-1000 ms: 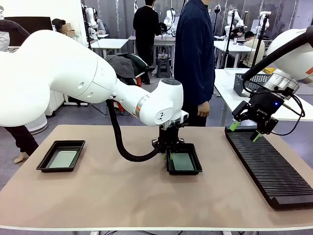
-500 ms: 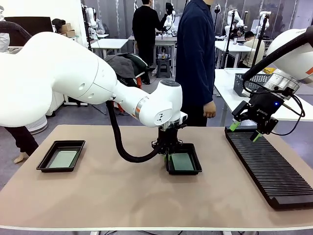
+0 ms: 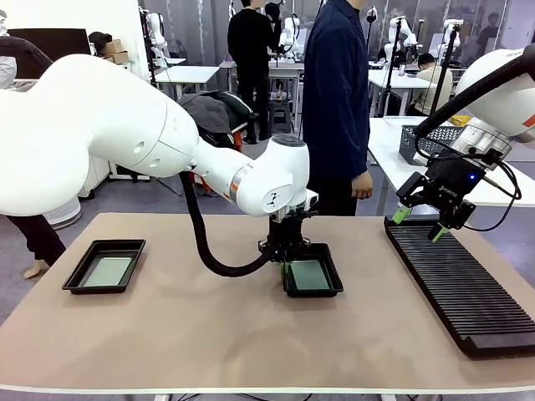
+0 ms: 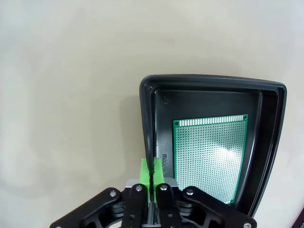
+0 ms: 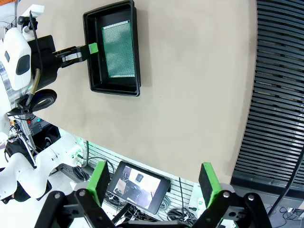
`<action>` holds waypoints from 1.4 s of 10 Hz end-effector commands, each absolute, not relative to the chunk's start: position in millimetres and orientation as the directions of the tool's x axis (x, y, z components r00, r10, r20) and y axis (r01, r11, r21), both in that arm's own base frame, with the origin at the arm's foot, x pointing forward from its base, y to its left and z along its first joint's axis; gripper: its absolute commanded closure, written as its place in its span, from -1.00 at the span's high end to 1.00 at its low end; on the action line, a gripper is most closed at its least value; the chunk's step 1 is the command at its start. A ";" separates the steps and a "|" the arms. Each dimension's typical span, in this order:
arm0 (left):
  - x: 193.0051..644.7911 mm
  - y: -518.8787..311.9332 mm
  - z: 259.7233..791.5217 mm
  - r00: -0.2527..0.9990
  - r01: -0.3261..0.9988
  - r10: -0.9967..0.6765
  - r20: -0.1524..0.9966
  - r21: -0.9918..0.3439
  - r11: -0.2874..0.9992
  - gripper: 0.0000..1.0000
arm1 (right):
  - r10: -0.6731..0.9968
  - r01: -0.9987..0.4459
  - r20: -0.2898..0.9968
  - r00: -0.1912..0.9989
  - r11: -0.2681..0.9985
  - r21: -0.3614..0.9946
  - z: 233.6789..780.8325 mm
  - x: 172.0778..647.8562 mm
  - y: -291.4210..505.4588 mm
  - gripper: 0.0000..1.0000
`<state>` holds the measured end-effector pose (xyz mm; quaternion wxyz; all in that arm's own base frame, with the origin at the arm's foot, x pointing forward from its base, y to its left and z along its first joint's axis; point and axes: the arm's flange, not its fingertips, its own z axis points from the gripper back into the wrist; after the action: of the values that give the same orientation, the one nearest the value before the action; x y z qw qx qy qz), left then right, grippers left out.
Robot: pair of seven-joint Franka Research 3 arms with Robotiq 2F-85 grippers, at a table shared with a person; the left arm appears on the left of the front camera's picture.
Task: Inspect and transfer BCBs to ESD trays.
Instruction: Pick up the ESD tray and place it on the left side of the table.
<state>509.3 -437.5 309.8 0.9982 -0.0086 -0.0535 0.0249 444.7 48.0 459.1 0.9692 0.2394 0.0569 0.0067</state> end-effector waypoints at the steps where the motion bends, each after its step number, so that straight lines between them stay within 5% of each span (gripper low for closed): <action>1: 510.5 -432.4 310.7 0.995 -0.033 0.037 0.096 -0.043 0.999 -1.00 | 0.013 0.036 -0.102 0.995 0.885 0.463 458.9 445.1 49.5 1.00; 9: 508.5 -438.3 309.8 0.993 -0.048 0.050 0.106 -0.020 0.999 -0.93 | 0.013 0.036 -0.102 0.995 0.885 0.463 458.9 445.1 49.5 1.00; 14: 525.5 -406.1 312.6 0.997 -0.015 0.029 0.074 -0.179 0.984 -0.94 | 0.013 0.036 -0.102 0.995 0.885 0.463 458.9 445.1 49.5 1.00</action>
<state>529.7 -420.8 314.9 0.9969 -0.0609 -0.0471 0.0179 444.7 48.0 459.1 0.9692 0.2394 0.0570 0.0067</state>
